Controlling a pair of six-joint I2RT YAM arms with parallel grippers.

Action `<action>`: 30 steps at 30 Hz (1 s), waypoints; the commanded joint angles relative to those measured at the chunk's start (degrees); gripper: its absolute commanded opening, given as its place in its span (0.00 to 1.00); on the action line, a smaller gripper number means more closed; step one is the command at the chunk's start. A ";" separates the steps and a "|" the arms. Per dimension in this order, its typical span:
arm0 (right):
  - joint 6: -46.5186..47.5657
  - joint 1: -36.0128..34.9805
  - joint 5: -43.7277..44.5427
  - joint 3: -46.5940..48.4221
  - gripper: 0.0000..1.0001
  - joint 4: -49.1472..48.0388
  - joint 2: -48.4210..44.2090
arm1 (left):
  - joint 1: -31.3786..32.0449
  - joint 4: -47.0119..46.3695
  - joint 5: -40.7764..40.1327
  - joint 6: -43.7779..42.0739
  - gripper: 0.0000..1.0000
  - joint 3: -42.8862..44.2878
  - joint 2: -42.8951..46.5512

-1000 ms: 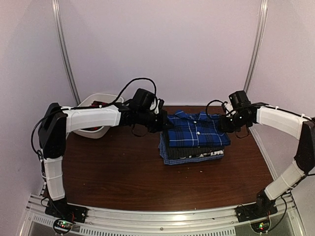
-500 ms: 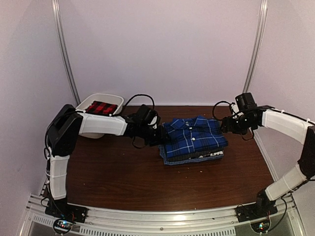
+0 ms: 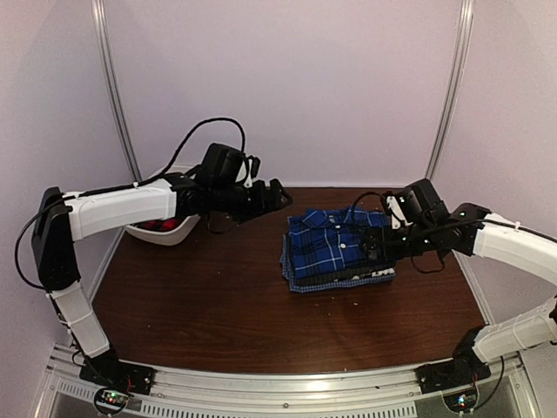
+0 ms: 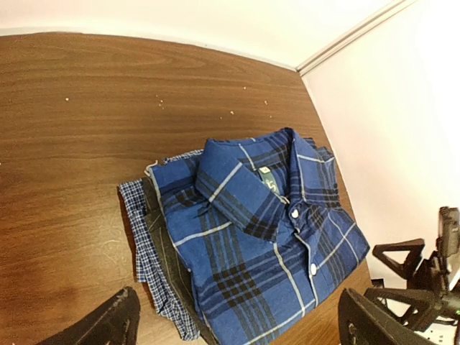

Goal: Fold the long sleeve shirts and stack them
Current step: Move the square-folded shirt to the corner of the board.

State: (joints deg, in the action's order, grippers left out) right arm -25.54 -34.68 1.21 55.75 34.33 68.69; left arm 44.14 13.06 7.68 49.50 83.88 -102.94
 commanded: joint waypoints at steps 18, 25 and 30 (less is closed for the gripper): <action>-19.23 -20.65 11.67 -17.63 1.00 -19.49 12.57 | -1.32 3.79 -10.98 -5.74 0.97 -17.77 26.29; -19.31 -20.96 14.55 -17.42 1.00 -26.46 19.86 | -2.19 4.29 -10.81 -6.13 0.98 -18.84 28.08; -18.21 -19.76 16.34 -14.01 1.00 -28.36 25.99 | -2.63 5.00 -10.50 -6.42 0.98 -19.05 28.33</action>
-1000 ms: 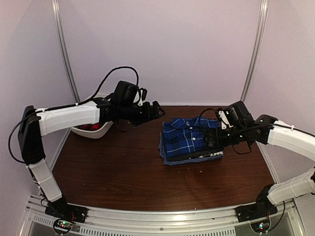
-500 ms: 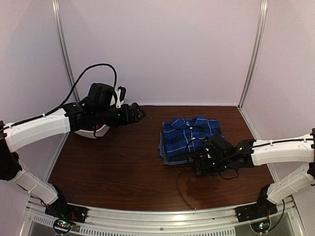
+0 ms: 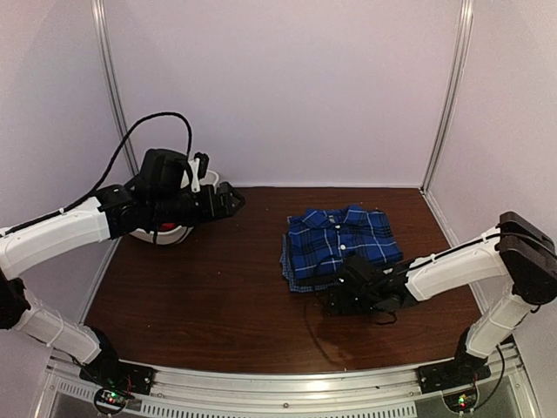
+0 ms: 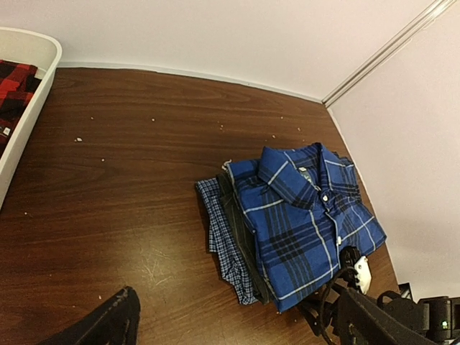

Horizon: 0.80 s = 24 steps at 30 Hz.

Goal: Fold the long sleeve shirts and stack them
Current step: Move the square-folded shirt to the corner of the board.

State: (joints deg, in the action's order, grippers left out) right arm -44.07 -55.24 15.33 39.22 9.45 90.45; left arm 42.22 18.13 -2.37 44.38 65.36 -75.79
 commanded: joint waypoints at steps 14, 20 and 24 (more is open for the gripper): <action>10.70 15.70 -6.15 20.77 1.00 -4.79 19.10 | -4.65 0.71 1.95 -2.51 0.97 -1.86 2.62; 13.94 20.91 -9.19 32.43 1.00 -2.01 26.83 | -6.79 0.90 2.37 -3.26 0.98 -2.25 2.80; 15.79 23.27 -10.85 41.13 1.00 1.03 32.34 | -7.81 0.94 4.61 -3.59 0.98 -2.11 2.32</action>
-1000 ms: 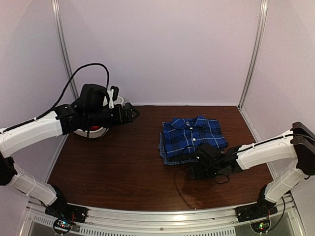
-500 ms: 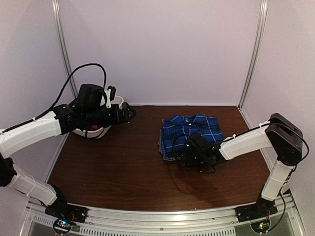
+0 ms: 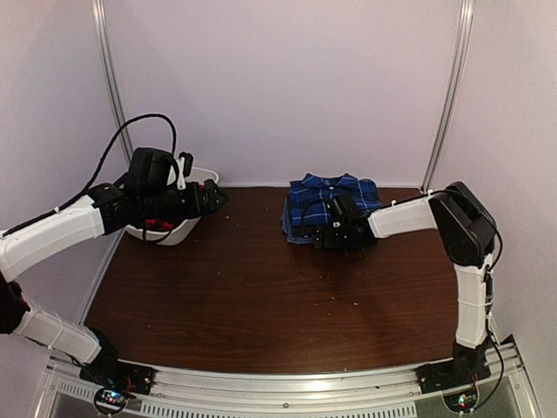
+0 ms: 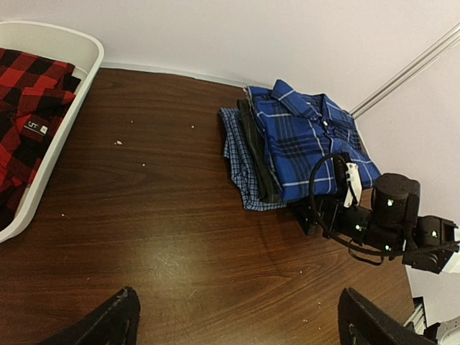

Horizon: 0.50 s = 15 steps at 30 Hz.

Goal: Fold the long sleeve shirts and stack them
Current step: Move the square-folded shirt to the corner of the board.

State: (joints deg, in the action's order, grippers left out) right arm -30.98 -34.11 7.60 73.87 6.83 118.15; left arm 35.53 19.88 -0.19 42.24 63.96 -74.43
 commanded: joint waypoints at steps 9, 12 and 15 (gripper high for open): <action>5.30 5.66 -4.77 19.70 1.00 7.52 12.97 | -2.09 -1.42 4.02 -2.40 0.98 -0.42 -0.49; 5.66 6.16 -5.39 22.81 1.00 8.32 14.29 | -2.24 -2.01 4.64 -2.42 0.98 -0.42 -1.10; 5.97 6.16 -5.88 25.09 1.00 10.48 14.68 | -2.30 -2.49 4.98 -2.56 0.98 -0.18 -1.57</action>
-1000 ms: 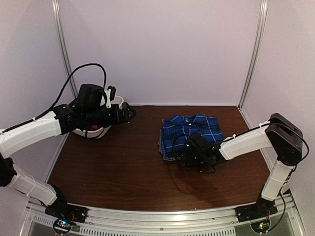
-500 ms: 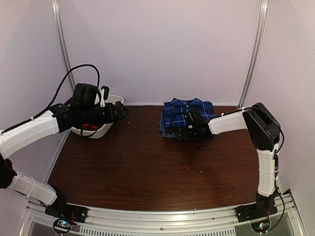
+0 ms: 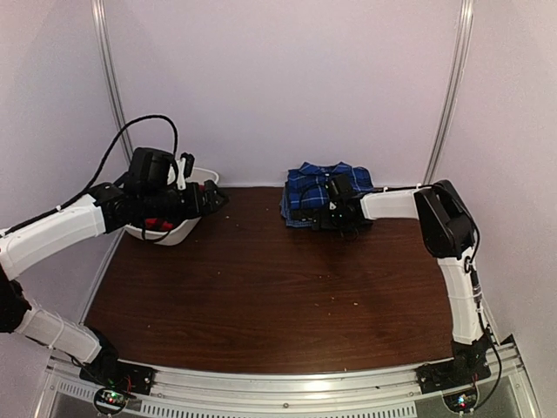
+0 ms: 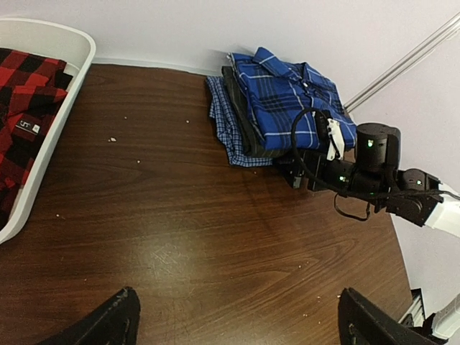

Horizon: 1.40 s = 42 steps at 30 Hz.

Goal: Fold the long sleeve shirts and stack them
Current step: Move the square-folded shirt to the corner of the board, then reset both arms

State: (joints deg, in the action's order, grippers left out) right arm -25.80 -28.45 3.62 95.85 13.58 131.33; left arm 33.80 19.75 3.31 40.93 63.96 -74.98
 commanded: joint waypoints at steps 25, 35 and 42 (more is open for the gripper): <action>0.90 -2.88 -0.70 -30.11 1.00 2.88 -45.60 | -0.56 -3.26 3.14 -6.58 0.98 -5.16 4.55; 2.04 -3.02 3.45 -42.75 1.00 3.19 -71.01 | -0.58 -3.14 -0.71 -10.80 0.98 -7.82 9.95; 2.77 -3.02 5.59 -47.74 1.00 5.40 -84.62 | -0.54 -3.57 -2.44 -12.12 0.98 -9.74 12.85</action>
State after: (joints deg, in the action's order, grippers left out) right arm -23.90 -31.16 6.28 50.50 16.91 51.99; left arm 33.69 18.44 2.79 30.89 55.55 -64.18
